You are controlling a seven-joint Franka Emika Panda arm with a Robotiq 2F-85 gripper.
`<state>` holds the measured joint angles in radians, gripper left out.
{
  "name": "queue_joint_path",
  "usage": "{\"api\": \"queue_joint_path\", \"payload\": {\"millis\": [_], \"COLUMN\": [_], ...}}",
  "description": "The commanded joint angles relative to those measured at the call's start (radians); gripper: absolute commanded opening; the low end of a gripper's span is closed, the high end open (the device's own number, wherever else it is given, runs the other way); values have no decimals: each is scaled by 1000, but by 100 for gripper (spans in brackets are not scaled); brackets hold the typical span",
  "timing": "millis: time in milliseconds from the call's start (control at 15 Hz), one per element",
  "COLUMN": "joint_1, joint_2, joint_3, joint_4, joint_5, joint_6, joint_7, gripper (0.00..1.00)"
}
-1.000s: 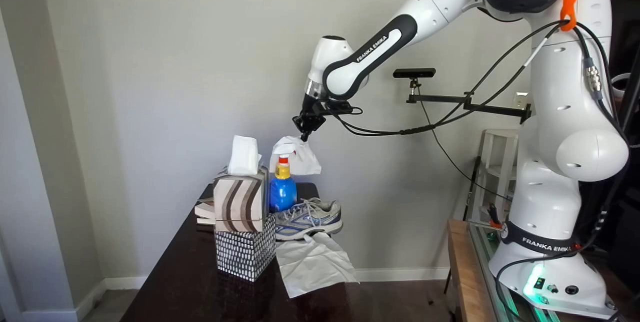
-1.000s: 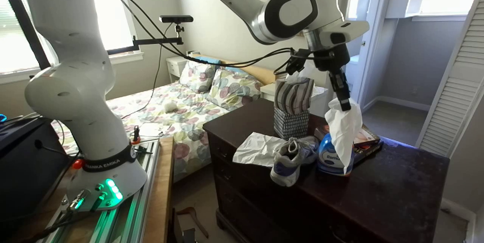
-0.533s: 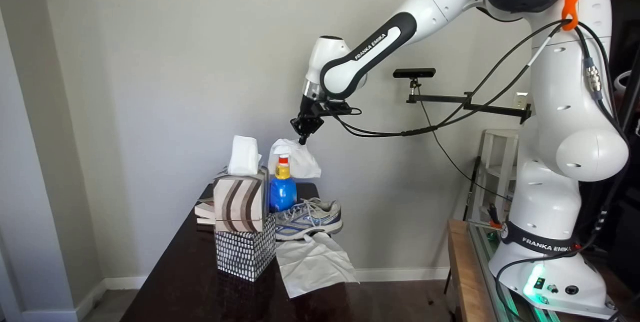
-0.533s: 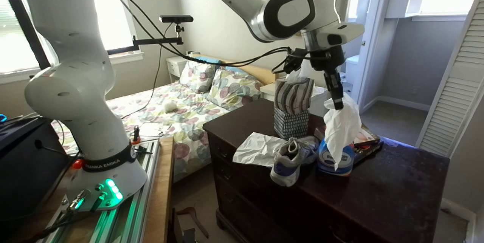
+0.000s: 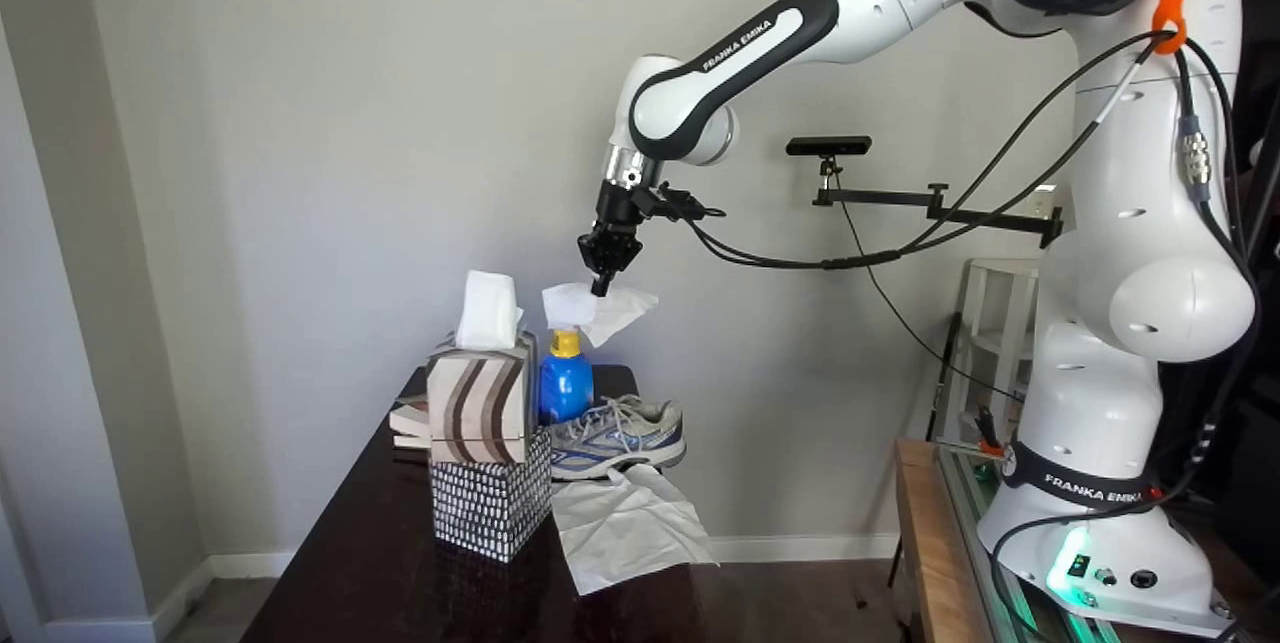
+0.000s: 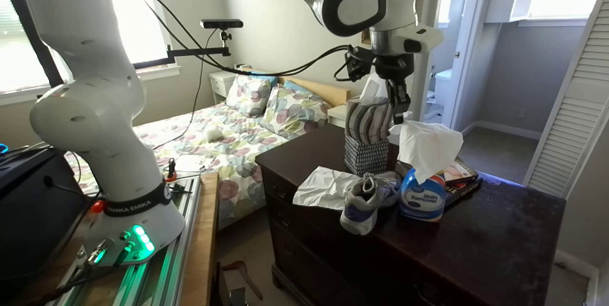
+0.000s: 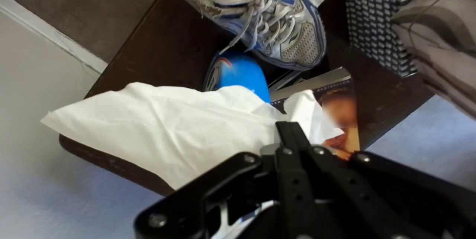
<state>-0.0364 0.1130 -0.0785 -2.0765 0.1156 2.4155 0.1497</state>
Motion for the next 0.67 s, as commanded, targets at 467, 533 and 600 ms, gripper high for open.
{"api": "queue_joint_path", "payload": {"millis": [467,533,600], "joint_1": [-8,-4,-2], "joint_2": [-25,-25,-21], "joint_3": [32,34,38], "joint_4": [67,73,84], "joint_5": [101,89,85], "joint_6": [-289,-299,-314], "joint_7": [-165,-162,-161], "gripper": [0,0,0]}}
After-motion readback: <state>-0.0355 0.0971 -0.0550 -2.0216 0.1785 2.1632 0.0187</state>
